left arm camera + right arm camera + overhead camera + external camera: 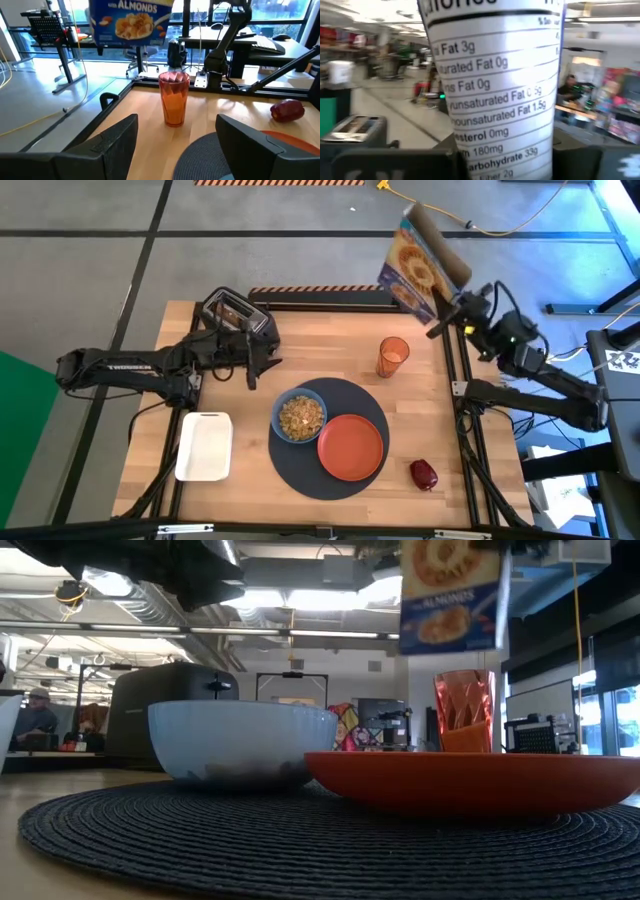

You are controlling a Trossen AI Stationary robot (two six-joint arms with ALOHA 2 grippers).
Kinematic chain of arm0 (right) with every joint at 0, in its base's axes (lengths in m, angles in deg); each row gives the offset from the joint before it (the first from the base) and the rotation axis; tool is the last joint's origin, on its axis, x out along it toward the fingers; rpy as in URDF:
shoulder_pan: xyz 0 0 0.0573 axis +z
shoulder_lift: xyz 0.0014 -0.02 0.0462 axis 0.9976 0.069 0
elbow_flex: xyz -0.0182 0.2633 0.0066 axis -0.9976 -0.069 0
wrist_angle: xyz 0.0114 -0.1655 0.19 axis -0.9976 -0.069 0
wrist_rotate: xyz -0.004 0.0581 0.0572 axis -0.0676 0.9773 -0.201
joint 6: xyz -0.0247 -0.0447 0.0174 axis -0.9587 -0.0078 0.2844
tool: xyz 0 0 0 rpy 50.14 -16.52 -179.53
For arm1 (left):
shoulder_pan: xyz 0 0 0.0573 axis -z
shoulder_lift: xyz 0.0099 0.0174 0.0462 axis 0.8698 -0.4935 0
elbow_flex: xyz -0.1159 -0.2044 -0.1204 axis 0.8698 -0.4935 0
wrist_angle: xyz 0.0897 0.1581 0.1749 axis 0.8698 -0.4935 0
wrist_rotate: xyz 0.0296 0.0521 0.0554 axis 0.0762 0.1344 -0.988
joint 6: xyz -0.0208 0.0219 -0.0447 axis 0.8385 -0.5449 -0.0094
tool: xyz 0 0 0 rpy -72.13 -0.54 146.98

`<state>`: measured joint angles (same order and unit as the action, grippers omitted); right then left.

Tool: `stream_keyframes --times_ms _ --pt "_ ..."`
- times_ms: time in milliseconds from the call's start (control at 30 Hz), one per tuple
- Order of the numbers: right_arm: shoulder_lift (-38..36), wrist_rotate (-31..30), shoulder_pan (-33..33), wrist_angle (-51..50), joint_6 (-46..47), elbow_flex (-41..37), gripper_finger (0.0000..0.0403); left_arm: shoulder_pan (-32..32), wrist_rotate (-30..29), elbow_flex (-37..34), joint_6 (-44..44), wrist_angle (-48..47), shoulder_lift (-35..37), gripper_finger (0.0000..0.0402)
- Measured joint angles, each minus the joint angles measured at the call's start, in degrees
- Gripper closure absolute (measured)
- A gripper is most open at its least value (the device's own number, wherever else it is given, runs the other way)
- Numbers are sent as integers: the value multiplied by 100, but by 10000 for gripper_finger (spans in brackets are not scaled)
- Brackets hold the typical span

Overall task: Arrange a breakfast setting
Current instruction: Pour the cereal into the blue bowl

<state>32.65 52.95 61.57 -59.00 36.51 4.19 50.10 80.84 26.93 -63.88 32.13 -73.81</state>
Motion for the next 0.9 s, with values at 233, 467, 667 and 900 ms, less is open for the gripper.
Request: stream_keyframes --times_ms 233,467,667,900 --pt "-1021 -557 2 531 504 -1587 308 0 -123 0 0 21 -89 139" --pt "-1464 -1348 2 553 978 -2621 308 0 -181 -2 -1 2 -96 140" --pt "-1494 -1873 4 589 1089 -3180 308 2 -179 -2 0 7 -93 140" --pt "-1494 -2113 -3 1035 1053 -3746 308 2 -179 -2 -1 6 -94 140"
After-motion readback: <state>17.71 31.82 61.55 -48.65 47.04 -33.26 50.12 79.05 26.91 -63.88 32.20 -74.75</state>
